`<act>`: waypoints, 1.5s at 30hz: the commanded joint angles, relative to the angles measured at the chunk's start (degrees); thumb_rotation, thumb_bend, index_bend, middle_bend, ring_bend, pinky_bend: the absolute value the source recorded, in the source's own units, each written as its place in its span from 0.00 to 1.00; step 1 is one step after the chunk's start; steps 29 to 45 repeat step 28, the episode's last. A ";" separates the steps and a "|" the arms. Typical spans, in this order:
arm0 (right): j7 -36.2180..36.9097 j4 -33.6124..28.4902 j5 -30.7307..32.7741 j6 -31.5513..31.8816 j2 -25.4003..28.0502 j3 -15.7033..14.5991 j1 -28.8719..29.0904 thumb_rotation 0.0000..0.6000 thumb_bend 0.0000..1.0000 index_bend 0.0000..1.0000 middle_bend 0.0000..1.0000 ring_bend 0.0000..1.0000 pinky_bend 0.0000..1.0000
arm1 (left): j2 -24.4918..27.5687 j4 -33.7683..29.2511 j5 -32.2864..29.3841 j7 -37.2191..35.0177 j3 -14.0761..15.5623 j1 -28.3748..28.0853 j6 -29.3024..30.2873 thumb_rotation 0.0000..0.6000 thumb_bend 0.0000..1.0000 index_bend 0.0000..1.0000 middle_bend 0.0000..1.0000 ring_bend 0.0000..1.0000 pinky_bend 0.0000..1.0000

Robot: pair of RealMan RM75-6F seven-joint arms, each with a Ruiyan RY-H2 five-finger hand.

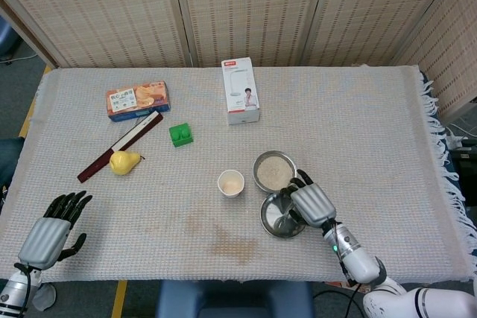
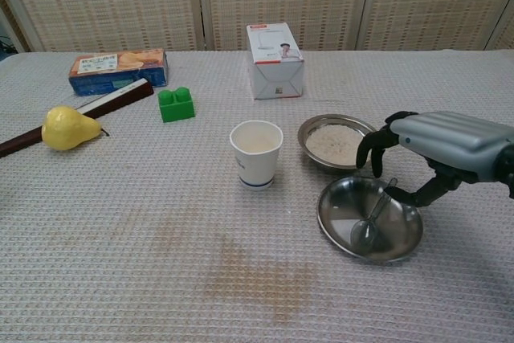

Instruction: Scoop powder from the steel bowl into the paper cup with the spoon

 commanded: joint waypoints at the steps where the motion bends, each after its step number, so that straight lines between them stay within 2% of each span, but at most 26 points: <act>1: 1.84 -1.22 -2.43 2.27 1.50 0.36 -1.08 1.00 0.27 0.17 0.33 0.12 0.00 | 0.03 -0.02 0.05 0.00 0.01 0.06 0.11 1.00 0.42 0.00 0.00 0.00 0.08; 5: 3.59 -2.21 -7.66 7.93 3.79 0.52 -3.18 1.00 0.23 0.07 0.23 0.06 0.00 | -0.01 0.02 0.27 -0.17 -0.03 0.06 0.32 1.00 0.42 0.00 0.00 0.00 0.08; 9: 1.03 -4.82 -12.21 16.09 7.29 -1.14 -7.76 1.00 0.19 0.01 0.12 0.00 0.00 | -0.71 1.08 0.94 -1.10 -0.43 0.26 1.72 1.00 0.42 0.00 0.00 0.00 0.09; 13: -5.38 -7.76 -10.64 23.99 8.87 -3.10 -14.63 1.00 0.15 0.00 0.03 0.00 0.00 | -0.96 2.02 0.54 -2.34 -0.76 0.32 1.97 1.00 0.42 0.00 0.00 0.00 0.09; 18: -3.96 -7.96 -12.93 31.94 10.79 -6.09 -22.02 1.00 0.12 0.00 0.00 0.00 0.00 | -0.98 2.21 1.08 -3.83 -1.18 0.58 3.49 1.00 0.42 0.00 0.00 0.00 0.09; 20: -3.61 -8.61 -13.29 32.59 12.46 -6.11 -22.87 1.00 0.12 0.00 0.00 0.00 0.00 | -1.01 2.38 1.60 -4.54 -1.16 0.63 4.02 1.00 0.42 0.00 0.00 0.00 0.12; 22: -2.15 -9.27 -12.28 33.34 13.45 -4.59 -23.52 1.00 0.12 0.00 0.00 0.00 0.00 | -1.06 2.53 1.65 -4.56 -1.20 0.85 4.49 1.00 0.42 0.00 0.00 0.00 0.14; 25: -1.08 -9.44 -11.72 32.54 14.41 -3.80 -23.91 1.00 0.12 0.00 0.00 0.00 0.00 | -1.82 3.09 2.23 -3.82 -1.72 1.18 6.19 1.00 0.42 0.00 0.00 0.00 0.12; 28: -0.09 -9.58 -11.80 30.67 15.05 -3.79 -23.95 1.00 0.12 0.00 0.00 0.00 0.00 | -3.22 4.55 2.98 -3.56 -2.56 1.62 8.71 1.00 0.42 0.00 0.00 0.00 0.10; 45: -0.09 -9.58 -11.80 30.67 15.05 -3.79 -23.95 1.00 0.12 0.00 0.00 0.00 0.00 | -3.22 4.55 2.98 -3.56 -2.56 1.62 8.71 1.00 0.42 0.00 0.00 0.00 0.10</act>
